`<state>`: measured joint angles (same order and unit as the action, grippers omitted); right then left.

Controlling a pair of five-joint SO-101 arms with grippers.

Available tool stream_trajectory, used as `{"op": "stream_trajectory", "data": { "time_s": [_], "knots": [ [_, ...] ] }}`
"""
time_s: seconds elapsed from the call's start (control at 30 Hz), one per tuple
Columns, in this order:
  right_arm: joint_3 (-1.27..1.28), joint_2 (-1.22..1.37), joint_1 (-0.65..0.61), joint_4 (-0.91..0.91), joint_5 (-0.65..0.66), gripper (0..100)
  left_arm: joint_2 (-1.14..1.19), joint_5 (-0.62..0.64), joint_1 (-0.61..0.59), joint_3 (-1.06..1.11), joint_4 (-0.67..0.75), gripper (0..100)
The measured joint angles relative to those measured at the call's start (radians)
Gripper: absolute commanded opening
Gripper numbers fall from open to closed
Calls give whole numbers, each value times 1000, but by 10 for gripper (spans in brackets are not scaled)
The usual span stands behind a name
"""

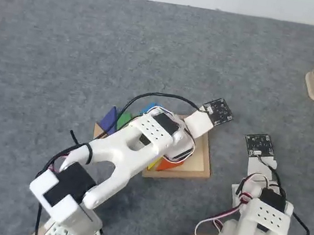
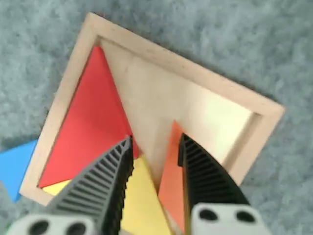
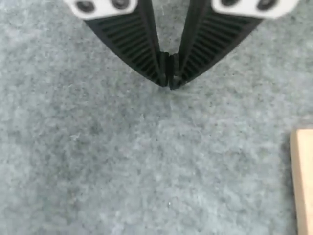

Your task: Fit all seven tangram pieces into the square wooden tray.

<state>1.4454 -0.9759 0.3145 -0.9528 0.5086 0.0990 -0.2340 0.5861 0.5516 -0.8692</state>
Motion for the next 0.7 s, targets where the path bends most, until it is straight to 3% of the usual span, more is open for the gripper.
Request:
{"op": "stream_trajectory", "data": {
  "time_s": [0.37, 0.6, 0.7],
  "knots": [
    [0, 0, 0, 0, 0, 6, -3, -135, 0, -21, -166, 141],
    [0, 0, 0, 0, 0, 6, -25, -129, -5, -29, -176, 141],
    [0, 0, 0, 0, 0, 6, -64, -64, -35, -29, -138, 141]
  ]
}}
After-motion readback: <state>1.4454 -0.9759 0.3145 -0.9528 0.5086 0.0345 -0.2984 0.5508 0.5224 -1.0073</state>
